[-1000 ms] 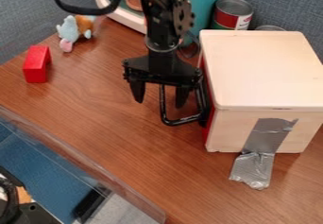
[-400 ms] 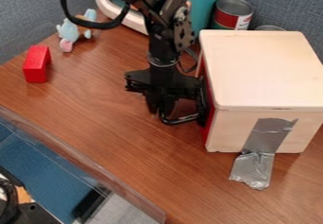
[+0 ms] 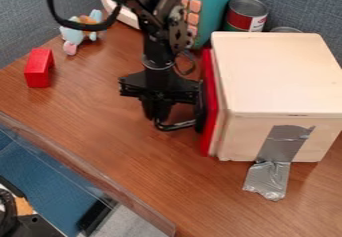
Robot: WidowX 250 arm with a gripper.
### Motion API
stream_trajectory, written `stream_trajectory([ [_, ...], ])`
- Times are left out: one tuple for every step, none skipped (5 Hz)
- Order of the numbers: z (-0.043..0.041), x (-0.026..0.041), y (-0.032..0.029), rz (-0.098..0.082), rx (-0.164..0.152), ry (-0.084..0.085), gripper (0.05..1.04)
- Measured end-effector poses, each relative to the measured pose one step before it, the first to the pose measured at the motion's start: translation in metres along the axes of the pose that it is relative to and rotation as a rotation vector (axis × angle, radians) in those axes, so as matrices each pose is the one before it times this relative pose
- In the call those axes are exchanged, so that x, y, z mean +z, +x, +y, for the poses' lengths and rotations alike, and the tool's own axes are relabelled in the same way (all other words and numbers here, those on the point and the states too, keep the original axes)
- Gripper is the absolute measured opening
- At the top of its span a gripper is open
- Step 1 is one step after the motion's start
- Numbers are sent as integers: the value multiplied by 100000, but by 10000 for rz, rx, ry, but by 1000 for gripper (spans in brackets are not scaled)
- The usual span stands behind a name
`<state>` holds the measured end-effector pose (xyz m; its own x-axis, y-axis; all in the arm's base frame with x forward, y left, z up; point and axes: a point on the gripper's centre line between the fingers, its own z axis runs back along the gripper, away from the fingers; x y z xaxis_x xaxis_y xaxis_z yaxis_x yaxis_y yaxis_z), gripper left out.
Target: Open the drawer
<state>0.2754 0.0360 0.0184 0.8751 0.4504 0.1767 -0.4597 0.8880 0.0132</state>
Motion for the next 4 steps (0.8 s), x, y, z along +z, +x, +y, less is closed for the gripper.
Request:
stream_trajectory([
  [1933, 72, -335, -16, -85, 306, 160],
  [1063, 105, -527, -3, -226, 232, 159],
  [953, 34, -580, -36, -70, 86, 159],
  [864, 127, -560, 26, 122, 71, 159],
])
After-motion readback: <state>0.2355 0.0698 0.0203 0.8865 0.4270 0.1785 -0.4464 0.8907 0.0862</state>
